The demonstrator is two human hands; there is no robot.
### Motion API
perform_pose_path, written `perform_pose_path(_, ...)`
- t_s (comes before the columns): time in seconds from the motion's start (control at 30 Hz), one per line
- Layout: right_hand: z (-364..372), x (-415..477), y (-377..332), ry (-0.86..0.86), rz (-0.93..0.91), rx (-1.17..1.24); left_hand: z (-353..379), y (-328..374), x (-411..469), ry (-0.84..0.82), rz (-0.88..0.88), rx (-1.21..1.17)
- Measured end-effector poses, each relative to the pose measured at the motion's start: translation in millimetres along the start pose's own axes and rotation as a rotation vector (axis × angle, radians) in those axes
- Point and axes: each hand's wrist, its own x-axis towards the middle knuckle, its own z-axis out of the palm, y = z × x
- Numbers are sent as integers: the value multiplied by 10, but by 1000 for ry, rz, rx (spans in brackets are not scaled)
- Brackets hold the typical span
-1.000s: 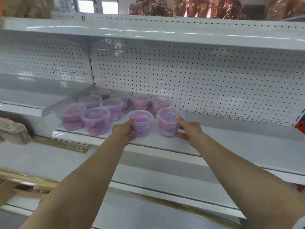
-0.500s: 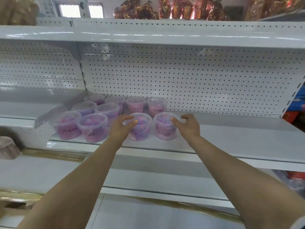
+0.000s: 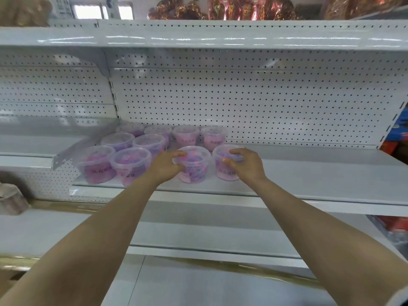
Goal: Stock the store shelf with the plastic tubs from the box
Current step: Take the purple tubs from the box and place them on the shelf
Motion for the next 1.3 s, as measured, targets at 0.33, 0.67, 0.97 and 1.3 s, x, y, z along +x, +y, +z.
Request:
perform_pose_path(0.33, 75, 59, 21, -1, -22, -6, 67, 46, 159, 226, 27, 332)
perform_pose_path(0.67, 273, 217, -41, -25, -36, -5, 38, 6, 451, 127, -50, 237)
perform_pose_path(0.97, 532, 479, -137, -21, -32, -45, 12, -126, 713, 122, -21, 195)
perform_pose_path(1.3, 638, 585, -214, -12, 19, -179, 43, -186, 853, 136, 19, 211)
